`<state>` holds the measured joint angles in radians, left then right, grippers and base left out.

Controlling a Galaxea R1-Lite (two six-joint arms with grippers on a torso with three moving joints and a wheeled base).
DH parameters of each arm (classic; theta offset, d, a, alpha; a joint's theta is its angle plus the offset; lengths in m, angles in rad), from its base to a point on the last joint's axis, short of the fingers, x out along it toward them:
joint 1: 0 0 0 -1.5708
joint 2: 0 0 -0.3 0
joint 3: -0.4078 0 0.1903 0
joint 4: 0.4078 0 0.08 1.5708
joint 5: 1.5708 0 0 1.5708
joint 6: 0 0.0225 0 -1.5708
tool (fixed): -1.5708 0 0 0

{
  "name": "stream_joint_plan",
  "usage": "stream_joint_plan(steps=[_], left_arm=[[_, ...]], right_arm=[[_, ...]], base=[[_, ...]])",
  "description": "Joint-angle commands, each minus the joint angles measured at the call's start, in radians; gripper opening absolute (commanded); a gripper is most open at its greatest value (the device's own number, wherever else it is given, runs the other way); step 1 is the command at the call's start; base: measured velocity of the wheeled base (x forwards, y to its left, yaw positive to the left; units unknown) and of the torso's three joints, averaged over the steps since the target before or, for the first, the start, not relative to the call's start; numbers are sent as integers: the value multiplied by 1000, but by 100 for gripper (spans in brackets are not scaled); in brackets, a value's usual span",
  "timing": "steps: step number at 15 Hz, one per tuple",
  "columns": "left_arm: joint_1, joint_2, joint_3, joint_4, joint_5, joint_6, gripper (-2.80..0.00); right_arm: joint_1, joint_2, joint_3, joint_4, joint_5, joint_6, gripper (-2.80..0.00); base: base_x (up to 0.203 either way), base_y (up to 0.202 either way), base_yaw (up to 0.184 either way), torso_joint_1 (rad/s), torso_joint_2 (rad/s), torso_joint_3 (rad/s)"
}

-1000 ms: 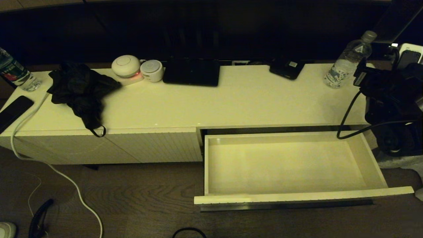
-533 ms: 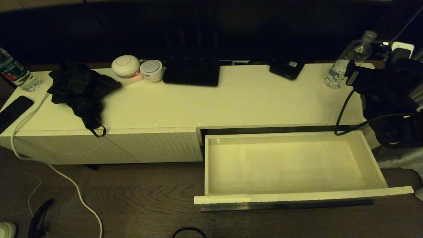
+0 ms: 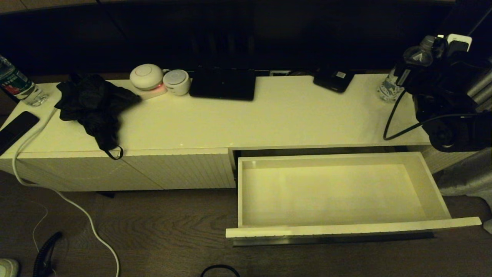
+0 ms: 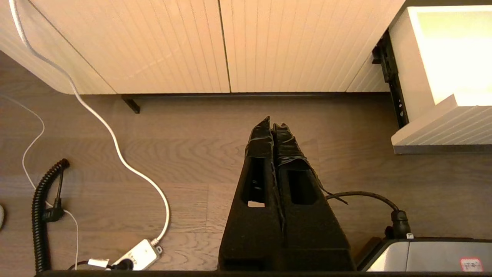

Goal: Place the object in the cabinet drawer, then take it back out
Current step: Put the mineral water in the drawer

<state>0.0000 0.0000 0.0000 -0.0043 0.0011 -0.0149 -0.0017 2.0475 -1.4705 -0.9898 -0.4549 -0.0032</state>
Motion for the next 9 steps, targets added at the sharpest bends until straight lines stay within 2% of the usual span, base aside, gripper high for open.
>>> stream_joint_plan(steps=[1, 9], left_arm=[[0, -2, 2, 0, 0, 0, -280], [0, -2, 0, 0, 0, 0, -280]], right_arm=[[0, 65, -67, -2, -3, -2, 0], [0, 223, -282, 4, -13, -22, 0]], base=[[0, 0, 0, 0, 0, 0], [0, 0, 0, 0, 0, 0]])
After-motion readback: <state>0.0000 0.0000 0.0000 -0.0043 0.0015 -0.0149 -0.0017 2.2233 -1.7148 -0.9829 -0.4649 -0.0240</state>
